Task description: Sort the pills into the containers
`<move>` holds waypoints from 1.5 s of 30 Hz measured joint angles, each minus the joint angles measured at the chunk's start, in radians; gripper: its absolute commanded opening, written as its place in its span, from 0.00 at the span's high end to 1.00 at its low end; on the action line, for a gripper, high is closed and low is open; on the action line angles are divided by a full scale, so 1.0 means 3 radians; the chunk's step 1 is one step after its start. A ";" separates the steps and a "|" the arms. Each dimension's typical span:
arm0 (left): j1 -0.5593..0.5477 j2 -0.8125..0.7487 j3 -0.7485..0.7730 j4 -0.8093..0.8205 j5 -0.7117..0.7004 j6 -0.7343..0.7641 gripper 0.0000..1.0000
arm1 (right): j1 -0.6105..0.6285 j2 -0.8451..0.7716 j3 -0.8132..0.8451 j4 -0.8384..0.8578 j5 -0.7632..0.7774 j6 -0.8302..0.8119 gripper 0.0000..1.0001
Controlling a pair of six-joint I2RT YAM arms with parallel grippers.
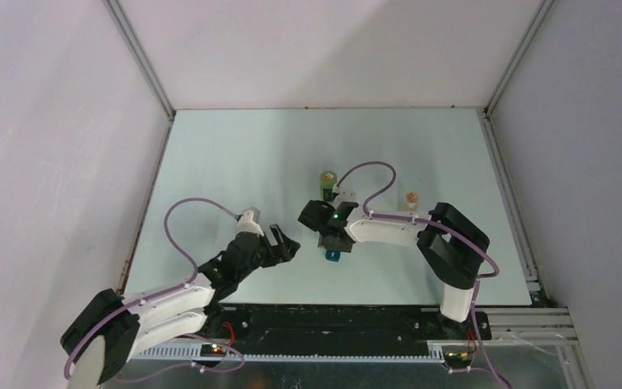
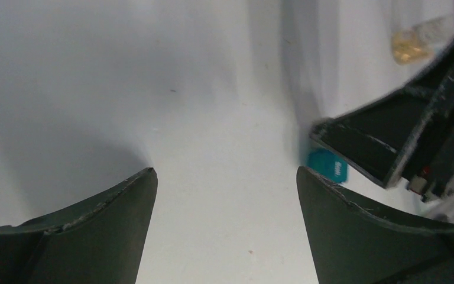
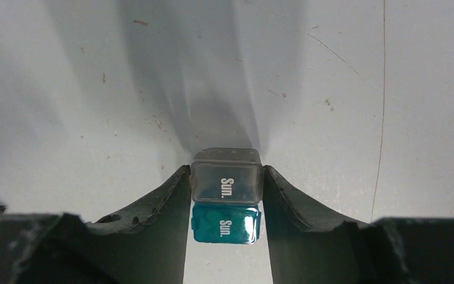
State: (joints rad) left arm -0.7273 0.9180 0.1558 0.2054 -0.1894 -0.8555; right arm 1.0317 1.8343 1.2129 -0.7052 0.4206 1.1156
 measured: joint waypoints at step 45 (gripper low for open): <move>-0.0004 0.0558 -0.0136 0.2014 0.1283 -0.1076 1.00 | -0.0206 -0.1057 -0.0206 0.0832 -0.0933 -0.0511 0.70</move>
State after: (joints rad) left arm -0.7284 1.0855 0.1150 0.8097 0.1955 -1.1782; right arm 0.9699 1.5173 1.1511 -0.4557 0.1406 0.9623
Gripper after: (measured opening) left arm 0.287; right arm 0.474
